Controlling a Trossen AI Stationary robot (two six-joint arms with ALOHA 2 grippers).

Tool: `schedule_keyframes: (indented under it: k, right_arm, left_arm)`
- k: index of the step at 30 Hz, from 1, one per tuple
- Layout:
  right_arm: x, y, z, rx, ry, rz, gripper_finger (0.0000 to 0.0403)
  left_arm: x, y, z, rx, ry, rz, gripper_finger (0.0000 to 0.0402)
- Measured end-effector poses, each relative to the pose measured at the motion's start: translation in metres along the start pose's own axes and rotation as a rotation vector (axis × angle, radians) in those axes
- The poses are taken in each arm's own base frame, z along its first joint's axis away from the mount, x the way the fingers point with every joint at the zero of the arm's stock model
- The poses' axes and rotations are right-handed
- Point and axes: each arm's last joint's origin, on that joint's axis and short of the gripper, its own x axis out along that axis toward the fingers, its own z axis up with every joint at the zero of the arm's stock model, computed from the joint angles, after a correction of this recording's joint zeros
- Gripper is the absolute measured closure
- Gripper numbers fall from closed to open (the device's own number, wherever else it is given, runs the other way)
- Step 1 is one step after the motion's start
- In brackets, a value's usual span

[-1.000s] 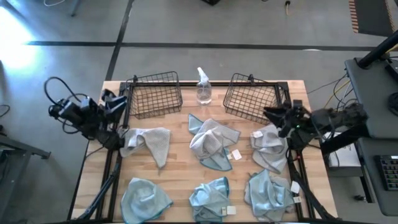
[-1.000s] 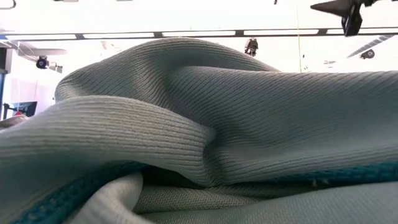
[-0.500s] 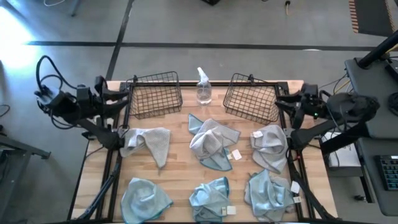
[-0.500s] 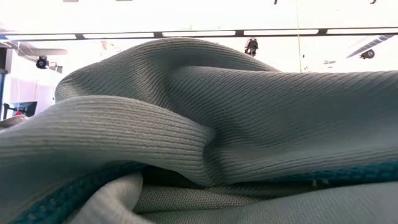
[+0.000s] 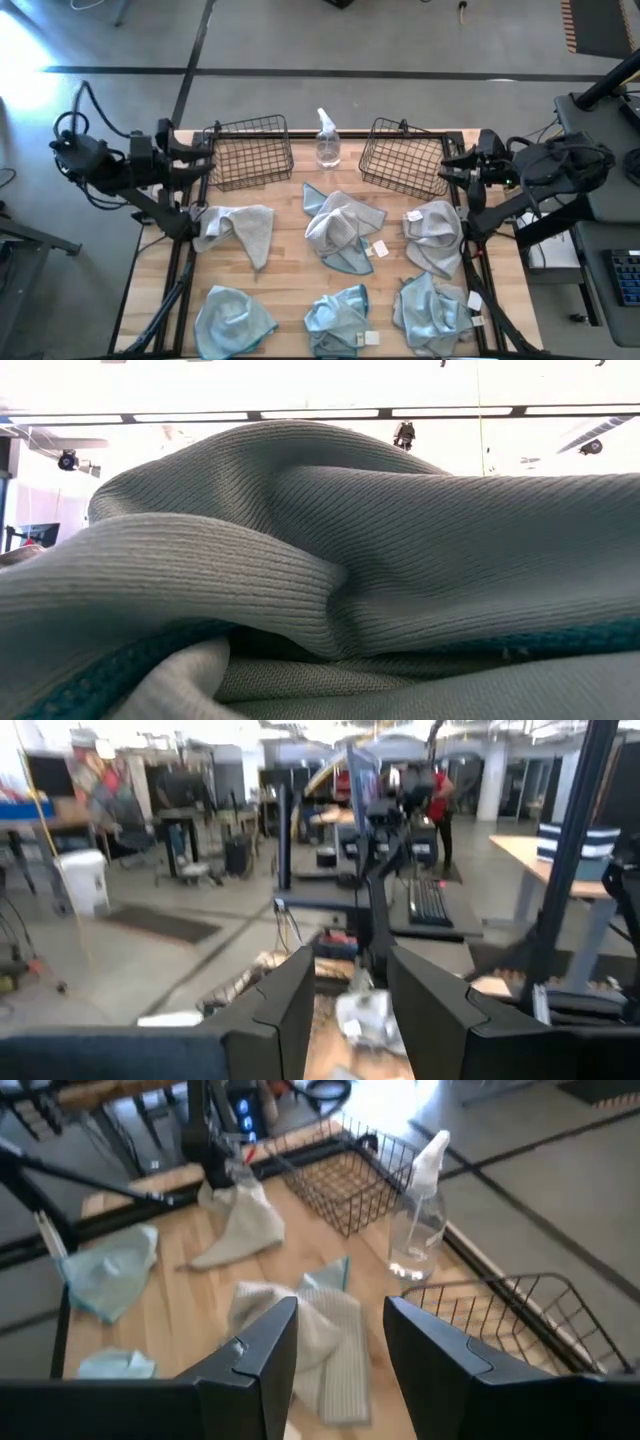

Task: Sort microfiber towel by color & place in baskets
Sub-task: Put the gray microfiber towel into the right black wire basket

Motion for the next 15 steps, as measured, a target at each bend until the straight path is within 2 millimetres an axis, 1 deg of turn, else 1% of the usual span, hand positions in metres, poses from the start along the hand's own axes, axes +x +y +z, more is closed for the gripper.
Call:
schedule_keyframes:
  k: [3, 8, 11, 15]
  right_arm:
    - [0.001, 0.001, 0.001, 0.013, 0.063, -0.027, 0.0257]
    - [0.004, 0.001, -0.005, 0.037, 0.205, -0.077, 0.0257]
    - [0.008, 0.002, -0.008, 0.017, 0.257, -0.108, 0.0257]
    - [0.013, 0.005, -0.010, -0.023, 0.293, -0.128, 0.0257]
  left_arm:
    - [0.002, -0.002, -0.003, -0.032, 0.057, -0.003, 0.0287]
    - [0.006, -0.007, -0.011, -0.067, 0.135, -0.028, 0.0287]
    - [0.014, -0.013, -0.022, -0.031, 0.192, -0.025, 0.0287]
    - [0.030, -0.020, -0.043, 0.044, 0.280, 0.020, 0.0287]
